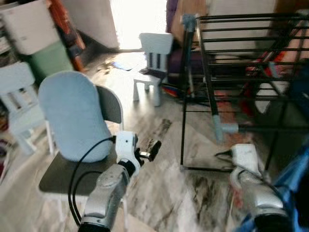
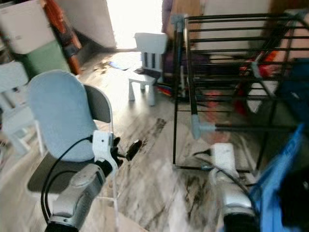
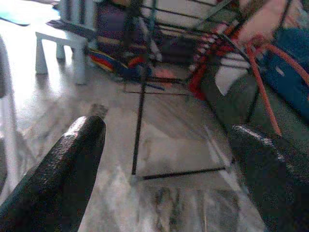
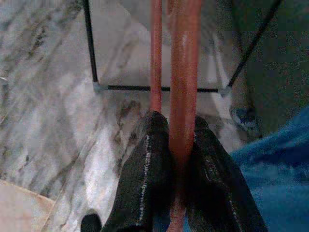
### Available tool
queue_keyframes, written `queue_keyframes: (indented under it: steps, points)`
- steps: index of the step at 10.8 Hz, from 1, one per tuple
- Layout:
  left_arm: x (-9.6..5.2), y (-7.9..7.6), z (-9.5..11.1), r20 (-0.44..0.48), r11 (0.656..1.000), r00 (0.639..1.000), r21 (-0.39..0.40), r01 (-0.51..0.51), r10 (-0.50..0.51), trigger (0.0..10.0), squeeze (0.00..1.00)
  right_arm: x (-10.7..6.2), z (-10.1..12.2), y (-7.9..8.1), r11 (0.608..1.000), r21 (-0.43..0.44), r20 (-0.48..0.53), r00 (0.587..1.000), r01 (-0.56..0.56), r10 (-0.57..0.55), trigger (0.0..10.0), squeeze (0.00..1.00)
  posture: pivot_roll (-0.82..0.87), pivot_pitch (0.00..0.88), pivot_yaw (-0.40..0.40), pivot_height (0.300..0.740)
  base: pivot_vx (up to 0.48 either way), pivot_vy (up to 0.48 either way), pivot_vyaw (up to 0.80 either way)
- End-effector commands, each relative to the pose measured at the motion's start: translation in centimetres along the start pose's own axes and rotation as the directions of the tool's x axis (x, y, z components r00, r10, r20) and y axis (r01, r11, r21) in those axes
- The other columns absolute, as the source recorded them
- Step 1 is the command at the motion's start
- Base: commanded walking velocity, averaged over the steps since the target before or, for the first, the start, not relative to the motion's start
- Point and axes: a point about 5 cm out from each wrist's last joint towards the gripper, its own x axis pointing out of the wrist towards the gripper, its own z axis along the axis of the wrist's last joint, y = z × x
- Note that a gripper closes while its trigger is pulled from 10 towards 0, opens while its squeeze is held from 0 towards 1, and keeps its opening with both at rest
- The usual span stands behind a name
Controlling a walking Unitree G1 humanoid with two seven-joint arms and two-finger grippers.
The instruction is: Hang hanger
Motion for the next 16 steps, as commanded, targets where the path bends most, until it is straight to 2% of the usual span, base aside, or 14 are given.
queue_keyframes:
  steps: [1,3,6,8,11,13,15,16]
  points:
    - [-0.6,0.8,-0.1,-0.002,1.000,1.000,-0.001,-0.030,0.030,10.0,0.00,-0.2,0.4,1.1,0.999,-0.015,0.022,0.999,-0.043,0.043,10.0,0.00,-0.22,0.000,0.028,0.740,0.000,0.000,0.00]
    - [-0.6,0.8,-0.1,-0.005,0.999,0.999,-0.004,-0.032,0.032,10.0,0.00,-0.8,-0.2,0.9,0.998,-0.033,0.012,0.999,-0.046,0.047,10.0,0.00,-0.22,0.000,0.024,0.740,0.000,0.000,0.00]
    - [-0.7,0.6,-0.2,-0.008,1.000,1.000,-0.007,-0.008,0.008,10.0,0.00,-2.1,-2.4,-0.3,0.997,-0.062,-0.016,0.999,-0.040,0.039,10.0,0.00,-0.23,0.000,0.030,0.740,0.000,0.000,0.00]
    - [-0.8,0.6,-0.1,-0.011,1.000,1.000,-0.009,0.000,0.000,10.0,0.00,-3.3,-2.8,-0.6,0.997,-0.073,0.015,0.999,-0.038,0.039,10.0,0.00,-0.23,0.000,0.037,0.740,0.000,0.000,0.00]
    - [-0.6,0.6,-0.2,-0.019,1.000,1.000,-0.011,0.005,-0.005,10.0,0.00,-3.3,-0.4,0.2,0.998,-0.038,0.078,0.995,-0.059,0.062,10.0,0.00,-0.24,0.000,0.042,0.740,0.000,0.000,0.00]
    - [-0.5,0.6,-0.2,-0.021,1.000,1.000,-0.009,0.002,-0.002,10.0,0.00,-2.4,2.7,1.1,0.995,-0.032,0.106,0.990,-0.092,0.095,10.0,0.00,-0.23,0.000,0.036,0.740,0.000,0.000,0.00]
    - [-0.6,0.6,-0.1,-0.016,1.000,1.000,-0.012,-0.004,0.003,10.0,0.00,-2.1,4.5,1.0,0.994,-0.002,0.137,0.985,-0.106,0.105,10.0,0.00,-0.22,0.000,0.028,0.740,0.000,0.000,0.00]
    - [-0.7,0.6,-0.1,-0.015,1.000,1.000,-0.015,-0.008,0.007,10.0,0.00,-2.1,4.3,0.9,0.995,-0.016,0.130,0.986,-0.102,0.103,10.0,0.00,-0.22,0.000,0.026,0.740,0.000,0.000,0.00]
